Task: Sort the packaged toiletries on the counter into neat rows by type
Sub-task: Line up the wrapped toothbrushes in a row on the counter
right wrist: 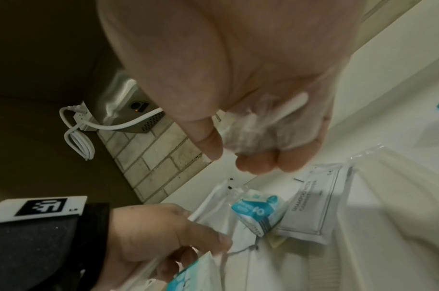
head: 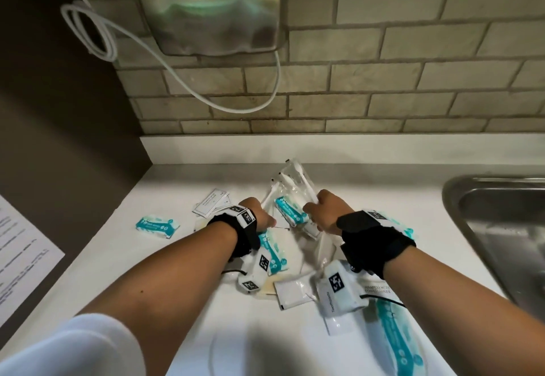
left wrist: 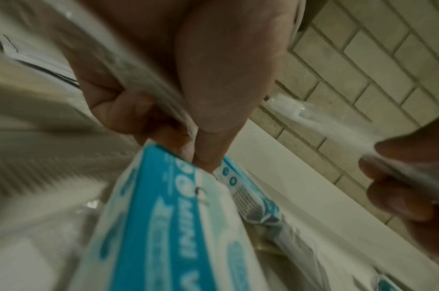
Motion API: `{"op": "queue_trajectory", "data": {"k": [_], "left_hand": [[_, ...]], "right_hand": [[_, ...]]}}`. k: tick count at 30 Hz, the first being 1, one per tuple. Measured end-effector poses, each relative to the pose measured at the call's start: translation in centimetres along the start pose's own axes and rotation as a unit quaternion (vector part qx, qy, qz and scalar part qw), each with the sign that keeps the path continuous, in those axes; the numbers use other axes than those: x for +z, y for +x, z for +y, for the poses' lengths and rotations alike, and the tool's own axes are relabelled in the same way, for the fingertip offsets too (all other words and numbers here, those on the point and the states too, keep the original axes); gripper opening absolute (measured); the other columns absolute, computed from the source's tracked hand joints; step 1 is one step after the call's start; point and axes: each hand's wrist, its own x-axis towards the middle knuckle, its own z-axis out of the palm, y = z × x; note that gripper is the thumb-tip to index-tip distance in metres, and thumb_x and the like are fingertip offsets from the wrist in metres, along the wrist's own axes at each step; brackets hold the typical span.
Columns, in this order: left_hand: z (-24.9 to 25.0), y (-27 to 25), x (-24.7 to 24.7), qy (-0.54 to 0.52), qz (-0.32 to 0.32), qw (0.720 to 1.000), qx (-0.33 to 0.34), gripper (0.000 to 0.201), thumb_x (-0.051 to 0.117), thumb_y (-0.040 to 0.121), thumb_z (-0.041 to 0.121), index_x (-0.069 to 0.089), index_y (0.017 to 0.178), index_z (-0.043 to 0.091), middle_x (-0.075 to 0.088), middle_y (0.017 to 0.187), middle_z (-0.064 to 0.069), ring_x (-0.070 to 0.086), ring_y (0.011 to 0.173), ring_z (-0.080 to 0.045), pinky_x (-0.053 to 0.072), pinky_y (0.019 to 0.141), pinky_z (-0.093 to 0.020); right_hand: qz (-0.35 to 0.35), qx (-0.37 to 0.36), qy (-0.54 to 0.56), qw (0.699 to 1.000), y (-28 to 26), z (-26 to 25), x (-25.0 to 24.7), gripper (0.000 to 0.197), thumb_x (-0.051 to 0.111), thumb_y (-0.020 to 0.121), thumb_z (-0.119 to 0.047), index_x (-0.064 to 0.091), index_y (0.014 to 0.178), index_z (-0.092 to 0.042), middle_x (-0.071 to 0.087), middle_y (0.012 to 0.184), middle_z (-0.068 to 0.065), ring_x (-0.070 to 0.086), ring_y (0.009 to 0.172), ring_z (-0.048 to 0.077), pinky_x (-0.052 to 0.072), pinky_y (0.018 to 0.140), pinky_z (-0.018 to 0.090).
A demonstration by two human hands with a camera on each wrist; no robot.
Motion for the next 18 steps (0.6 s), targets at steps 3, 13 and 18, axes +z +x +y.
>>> {"op": "queue_trajectory", "data": {"k": [3, 13, 18], "left_hand": [[-0.4, -0.1, -1.6, -0.039, 0.026, 0.998, 0.031, 0.031, 0.07, 0.081, 0.033, 0.062, 0.099, 0.01, 0.068, 0.093, -0.009, 0.067, 0.083, -0.027, 0.053, 0.068, -0.032], [-4.0, -7.0, -9.2, -0.315, 0.082, 0.934, 0.149, 0.028, 0.067, 0.09, 0.024, 0.059, 0.115, 0.013, 0.065, 0.08, 0.005, 0.055, 0.057, -0.001, 0.043, 0.051, -0.013], [-7.6, -9.0, -9.5, -0.4, 0.024, 0.908, 0.124, 0.017, 0.06, 0.095, 0.021, 0.062, 0.11, 0.012, 0.063, 0.076, 0.002, 0.056, 0.06, -0.008, 0.045, 0.052, -0.018]], "right_hand": [[-0.015, -0.003, 0.032, 0.999, 0.5, -0.5, 0.3, 0.032, 0.05, 0.093, -0.033, 0.042, 0.108, -0.006, 0.062, 0.108, 0.019, 0.052, 0.08, 0.025, 0.042, 0.07, 0.034], [-0.032, -0.102, 0.147, 0.983, -1.4, -8.1, 3.2, 0.034, 0.035, 0.096, -0.033, 0.04, 0.108, -0.002, 0.057, 0.095, 0.02, 0.051, 0.076, 0.027, 0.04, 0.068, 0.036], [-0.088, -0.157, 0.131, 0.975, -3.4, -11.4, 6.6, 0.026, 0.035, 0.1, -0.02, 0.039, 0.116, 0.001, 0.056, 0.091, 0.014, 0.053, 0.072, 0.023, 0.04, 0.053, 0.028]]}}
